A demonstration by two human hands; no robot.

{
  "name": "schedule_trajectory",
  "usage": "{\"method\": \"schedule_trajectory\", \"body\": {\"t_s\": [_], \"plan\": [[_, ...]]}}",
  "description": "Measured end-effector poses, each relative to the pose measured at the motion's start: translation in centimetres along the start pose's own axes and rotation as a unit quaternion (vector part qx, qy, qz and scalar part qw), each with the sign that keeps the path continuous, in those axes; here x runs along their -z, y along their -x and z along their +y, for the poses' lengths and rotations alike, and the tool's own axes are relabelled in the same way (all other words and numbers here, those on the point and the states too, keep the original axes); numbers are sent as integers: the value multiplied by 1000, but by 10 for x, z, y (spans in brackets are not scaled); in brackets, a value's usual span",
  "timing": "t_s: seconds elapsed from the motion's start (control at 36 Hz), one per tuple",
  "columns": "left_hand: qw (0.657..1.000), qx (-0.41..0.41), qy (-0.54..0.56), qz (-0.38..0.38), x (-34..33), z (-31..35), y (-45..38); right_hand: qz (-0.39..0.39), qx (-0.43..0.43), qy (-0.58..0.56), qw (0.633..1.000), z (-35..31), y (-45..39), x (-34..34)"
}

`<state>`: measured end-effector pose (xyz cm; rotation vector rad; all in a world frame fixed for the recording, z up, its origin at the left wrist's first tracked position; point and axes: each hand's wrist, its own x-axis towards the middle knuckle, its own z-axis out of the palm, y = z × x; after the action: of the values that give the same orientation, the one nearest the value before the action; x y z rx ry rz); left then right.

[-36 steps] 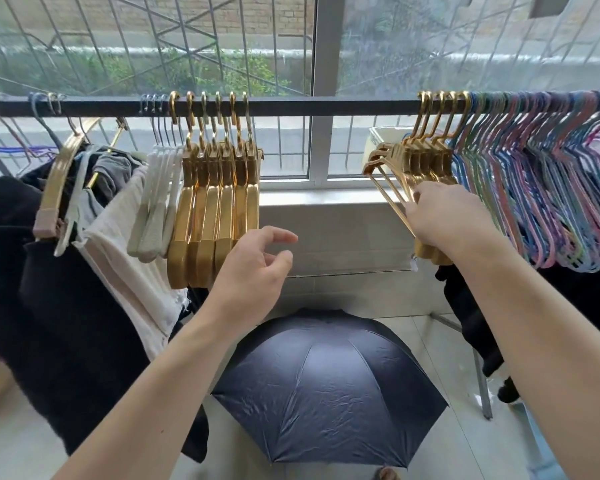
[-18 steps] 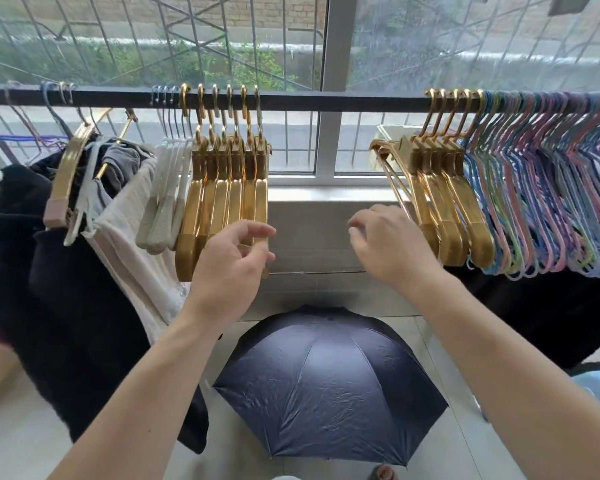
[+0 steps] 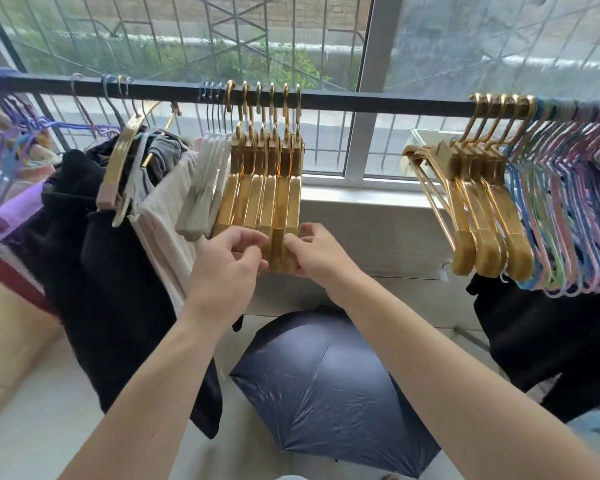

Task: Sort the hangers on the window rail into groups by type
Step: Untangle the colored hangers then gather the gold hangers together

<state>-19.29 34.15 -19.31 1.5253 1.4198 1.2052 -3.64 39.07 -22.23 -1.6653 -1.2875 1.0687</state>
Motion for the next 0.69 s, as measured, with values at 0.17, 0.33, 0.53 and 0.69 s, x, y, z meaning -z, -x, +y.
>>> {"method": "schedule_trajectory", "body": {"t_s": [0.17, 0.33, 0.53, 0.69], "plan": [[1000, 3, -5, -4, 1, -2, 2, 39, 22, 20, 999, -4, -1, 0], [1000, 7, 18, -6, -3, 3, 0, 38, 7, 23, 999, -12, 9, 7], [999, 6, 35, -5, -3, 6, -6, 110, 60, 69, 990, -24, 30, 22], [999, -5, 30, -18, -4, 6, -8, 168, 104, 160, 967, -27, 44, 39]]}}
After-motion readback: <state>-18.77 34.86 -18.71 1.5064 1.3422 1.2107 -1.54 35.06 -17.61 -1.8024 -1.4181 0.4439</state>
